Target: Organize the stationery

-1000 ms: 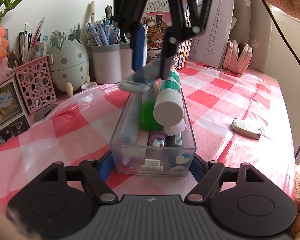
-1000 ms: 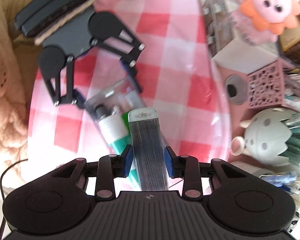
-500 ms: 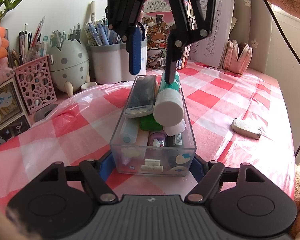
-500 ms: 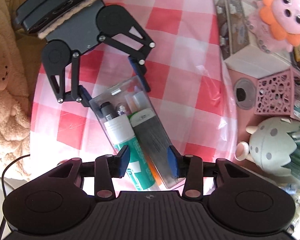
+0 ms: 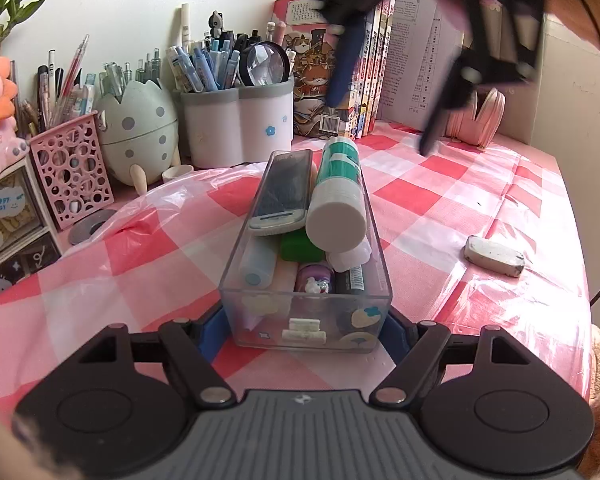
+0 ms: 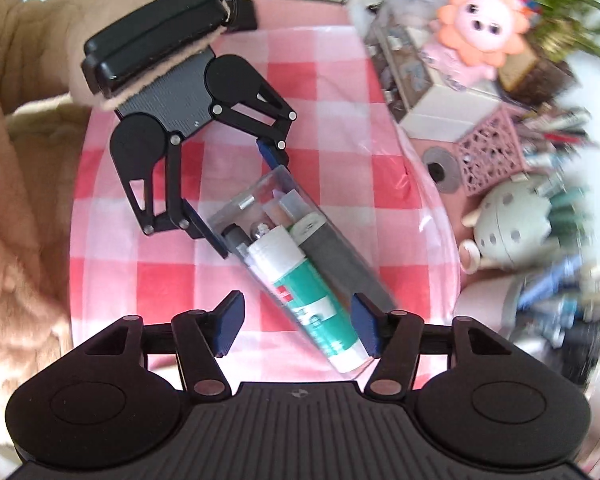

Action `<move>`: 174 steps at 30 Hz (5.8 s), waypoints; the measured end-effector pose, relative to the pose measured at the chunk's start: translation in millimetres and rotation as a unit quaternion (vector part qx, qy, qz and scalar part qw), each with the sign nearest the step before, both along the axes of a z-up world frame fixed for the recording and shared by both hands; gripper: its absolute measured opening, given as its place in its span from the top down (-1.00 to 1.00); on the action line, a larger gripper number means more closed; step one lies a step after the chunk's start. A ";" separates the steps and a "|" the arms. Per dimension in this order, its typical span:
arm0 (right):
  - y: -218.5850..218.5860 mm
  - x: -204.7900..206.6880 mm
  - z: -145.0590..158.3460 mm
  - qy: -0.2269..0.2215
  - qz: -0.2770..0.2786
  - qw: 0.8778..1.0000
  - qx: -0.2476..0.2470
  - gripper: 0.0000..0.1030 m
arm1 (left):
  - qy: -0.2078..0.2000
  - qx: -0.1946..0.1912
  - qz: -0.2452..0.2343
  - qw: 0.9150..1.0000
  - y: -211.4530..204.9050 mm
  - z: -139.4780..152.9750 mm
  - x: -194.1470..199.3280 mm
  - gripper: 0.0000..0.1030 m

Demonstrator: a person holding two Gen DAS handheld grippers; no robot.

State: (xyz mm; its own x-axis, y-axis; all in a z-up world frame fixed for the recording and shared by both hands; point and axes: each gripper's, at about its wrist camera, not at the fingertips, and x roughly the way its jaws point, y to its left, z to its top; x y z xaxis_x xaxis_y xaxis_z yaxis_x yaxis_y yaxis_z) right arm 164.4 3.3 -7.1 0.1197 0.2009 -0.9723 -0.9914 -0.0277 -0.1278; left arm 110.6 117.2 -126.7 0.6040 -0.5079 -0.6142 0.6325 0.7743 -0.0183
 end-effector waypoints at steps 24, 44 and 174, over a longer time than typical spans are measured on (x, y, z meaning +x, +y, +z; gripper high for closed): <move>-106.4 -111.2 -60.8 -0.085 -0.432 0.861 0.254 -0.41 | -0.013 0.027 0.128 0.991 -33.2 2.3 -21.7 0.00; -114.2 -129.7 -92.3 -0.083 -0.542 0.793 0.267 0.31 | -0.002 0.003 0.133 0.991 -31.1 -1.0 -20.1 0.00; -127.2 -140.8 19.9 -0.158 -0.624 0.707 0.292 -0.90 | 0.040 0.028 0.353 0.934 -88.6 115.9 -108.7 -0.57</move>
State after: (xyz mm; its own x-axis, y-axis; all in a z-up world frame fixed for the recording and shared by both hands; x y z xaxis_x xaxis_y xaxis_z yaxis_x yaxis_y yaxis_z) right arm 23.6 -123.9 12.9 0.7511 0.1028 -0.6521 -0.1159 0.9930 0.0230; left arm 2.0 28.6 -10.8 0.7274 0.0340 -0.6853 -0.0385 0.9992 0.0088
